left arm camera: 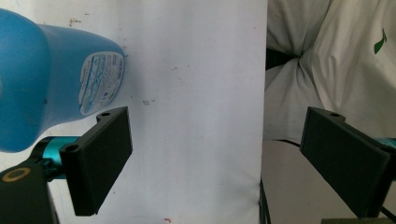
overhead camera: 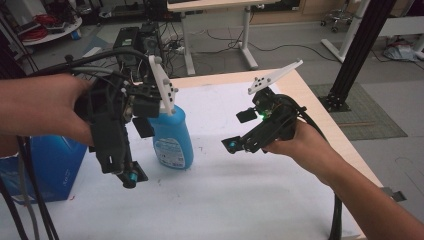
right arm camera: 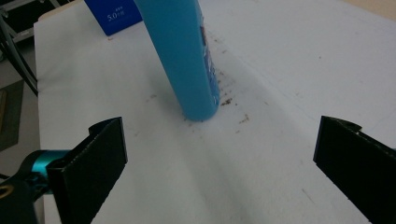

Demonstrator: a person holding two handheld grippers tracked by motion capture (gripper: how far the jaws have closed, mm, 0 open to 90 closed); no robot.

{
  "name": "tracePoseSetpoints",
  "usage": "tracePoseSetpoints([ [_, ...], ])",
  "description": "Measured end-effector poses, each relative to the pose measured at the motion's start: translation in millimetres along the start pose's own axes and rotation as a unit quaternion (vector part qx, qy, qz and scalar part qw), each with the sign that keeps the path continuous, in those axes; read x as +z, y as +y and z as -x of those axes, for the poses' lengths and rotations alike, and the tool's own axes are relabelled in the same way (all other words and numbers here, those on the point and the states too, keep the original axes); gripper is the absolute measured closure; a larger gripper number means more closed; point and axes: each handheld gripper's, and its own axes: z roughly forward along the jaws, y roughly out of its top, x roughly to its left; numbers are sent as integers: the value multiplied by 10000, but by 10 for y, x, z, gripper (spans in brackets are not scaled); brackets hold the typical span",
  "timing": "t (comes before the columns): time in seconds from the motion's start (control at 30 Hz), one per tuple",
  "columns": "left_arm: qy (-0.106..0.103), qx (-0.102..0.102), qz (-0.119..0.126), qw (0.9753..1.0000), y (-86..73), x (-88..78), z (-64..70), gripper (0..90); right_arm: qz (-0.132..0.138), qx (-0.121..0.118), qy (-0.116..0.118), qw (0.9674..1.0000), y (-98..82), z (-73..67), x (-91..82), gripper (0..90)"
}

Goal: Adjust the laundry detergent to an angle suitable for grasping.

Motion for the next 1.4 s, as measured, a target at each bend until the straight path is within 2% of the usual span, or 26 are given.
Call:
tracePoseSetpoints([
  [0.3, -1, -43, 1, 10000, -64, -23, 22, 93, 121, -73, 156, 9998, 124, -63, 172, 18],
  [0.53, -29, -56, -24, 10000, -85, -12, 35, 93, 95, -138, 228, 9996, 212, -83, 304, 18],
  [0.7, -42, -65, -29, 10000, -99, -22, 44, 93, -21, -187, 297, 9994, 258, -88, 440, 18],
  [1.4, -26, -119, -21, 9999, -215, -64, 89, 93, -21, -271, 475, 9985, 366, -117, 792, 18],
])
